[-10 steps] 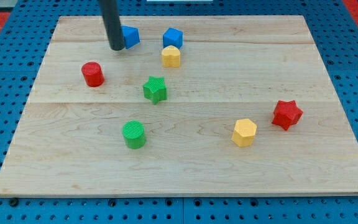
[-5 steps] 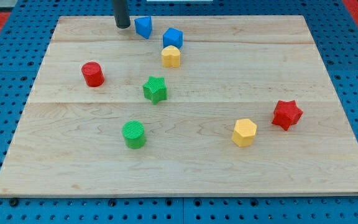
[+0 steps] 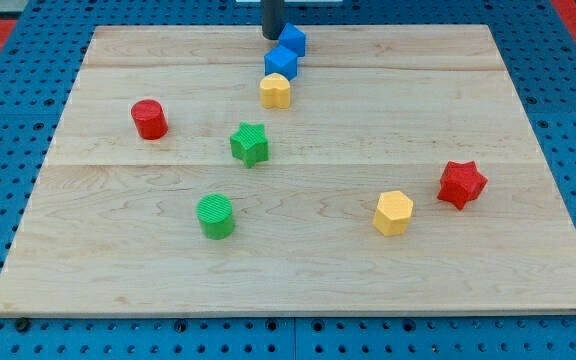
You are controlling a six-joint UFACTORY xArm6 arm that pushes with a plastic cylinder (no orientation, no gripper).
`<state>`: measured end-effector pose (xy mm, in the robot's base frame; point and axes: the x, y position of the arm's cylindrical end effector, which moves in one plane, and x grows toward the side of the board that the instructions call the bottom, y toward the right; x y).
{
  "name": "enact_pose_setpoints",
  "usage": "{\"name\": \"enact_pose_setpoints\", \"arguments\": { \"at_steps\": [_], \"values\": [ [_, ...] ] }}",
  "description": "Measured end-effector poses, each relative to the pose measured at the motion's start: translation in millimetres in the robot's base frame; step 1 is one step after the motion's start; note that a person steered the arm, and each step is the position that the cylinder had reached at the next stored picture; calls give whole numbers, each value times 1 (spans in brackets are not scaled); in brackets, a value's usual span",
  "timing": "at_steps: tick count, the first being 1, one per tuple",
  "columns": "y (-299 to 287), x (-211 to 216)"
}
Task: Move the triangle at the top center of the board
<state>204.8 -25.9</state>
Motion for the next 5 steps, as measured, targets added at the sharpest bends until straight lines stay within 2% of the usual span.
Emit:
{"name": "enact_pose_setpoints", "arguments": {
  "at_steps": [1, 3, 5],
  "values": [
    [-5, 41],
    [-29, 59],
    [-19, 96]
  ]
}}
